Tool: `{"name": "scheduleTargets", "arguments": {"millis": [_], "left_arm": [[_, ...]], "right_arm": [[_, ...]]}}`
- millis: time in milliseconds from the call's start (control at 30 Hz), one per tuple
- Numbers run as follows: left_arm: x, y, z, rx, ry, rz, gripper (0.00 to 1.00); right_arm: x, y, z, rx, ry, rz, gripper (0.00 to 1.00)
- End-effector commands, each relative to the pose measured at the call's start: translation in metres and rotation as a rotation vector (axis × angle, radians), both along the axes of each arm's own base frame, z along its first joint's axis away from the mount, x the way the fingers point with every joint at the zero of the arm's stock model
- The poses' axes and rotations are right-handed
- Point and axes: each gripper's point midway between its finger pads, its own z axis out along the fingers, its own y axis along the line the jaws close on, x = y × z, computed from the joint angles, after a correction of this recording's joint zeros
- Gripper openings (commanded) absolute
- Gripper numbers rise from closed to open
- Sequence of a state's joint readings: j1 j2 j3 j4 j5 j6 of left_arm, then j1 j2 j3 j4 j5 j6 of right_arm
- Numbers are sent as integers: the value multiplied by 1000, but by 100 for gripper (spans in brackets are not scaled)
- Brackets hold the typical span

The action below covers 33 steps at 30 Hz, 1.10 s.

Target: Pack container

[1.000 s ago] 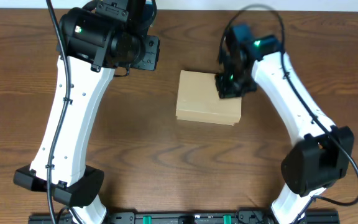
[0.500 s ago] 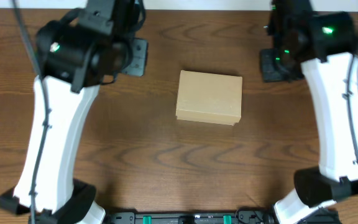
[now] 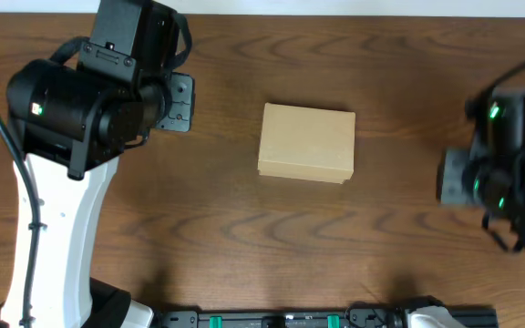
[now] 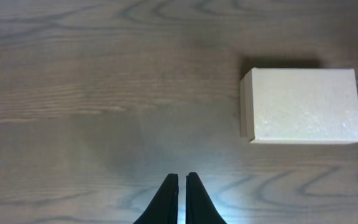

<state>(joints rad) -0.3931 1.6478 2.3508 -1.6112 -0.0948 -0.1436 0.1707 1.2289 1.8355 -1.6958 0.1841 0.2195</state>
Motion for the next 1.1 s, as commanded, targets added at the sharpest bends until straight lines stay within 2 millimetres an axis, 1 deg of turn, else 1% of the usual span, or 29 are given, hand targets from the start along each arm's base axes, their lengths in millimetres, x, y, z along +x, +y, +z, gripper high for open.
{"name": "scheduleTargets", "arguments": {"millis": [0,100,167,233,300,400,500,567,667,700,767,833,867,900,933,967,1000,1033,1067], "left_arm": [[-28,16,6,-1,16,49,6],[-45,23,19,-25,-29,62,6],[-58,31,25,-32,-57,73,6],[-76,42,24,-37,-64,115,6],[-94,53,11,-33,-41,153,6],[-125,65,-19,-41,25,211,6],[-147,74,-43,-43,56,238,6],[-158,77,-57,-43,65,236,6],[-171,82,-86,-44,88,249,6],[-175,81,-98,-60,97,253,6],[-177,76,-119,-107,103,264,6],[-178,71,-136,-152,106,273,6],[-178,71,-142,-163,104,288,6],[-178,71,-148,-171,102,302,6],[-179,72,-153,-173,103,309,8],[-179,73,-155,-170,104,315,12],[-179,74,-157,-162,107,318,19],[-179,75,-159,-156,108,322,23],[-177,74,-158,-157,103,321,29]], "right_arm": [[-18,-8,-37,-18,107,-61,1],[-36,-11,-55,-16,145,-83,1],[-41,-12,-60,-12,152,-94,1],[-44,-12,-60,-11,148,-95,2],[-44,-12,-60,-10,147,-94,2],[-44,-10,-61,0,149,-89,2],[-43,-10,-60,0,146,-89,2],[-43,-10,-60,0,144,-90,4],[-42,-10,-60,-1,142,-90,3],[-42,-12,-60,-7,140,-94,3],[-42,-13,-59,-14,136,-96,7],[-40,-13,-59,-16,131,-97,16],[-40,-14,-59,-19,130,-98,18],[-40,-15,-58,-28,128,-102,24],[-40,-17,-58,-37,126,-106,45],[-40,-18,-58,-40,126,-106,67],[-40,-18,-58,-39,126,-106,77],[-40,-18,-58,-40,126,-106,81],[-40,-18,-58,-40,126,-106,93]]}}
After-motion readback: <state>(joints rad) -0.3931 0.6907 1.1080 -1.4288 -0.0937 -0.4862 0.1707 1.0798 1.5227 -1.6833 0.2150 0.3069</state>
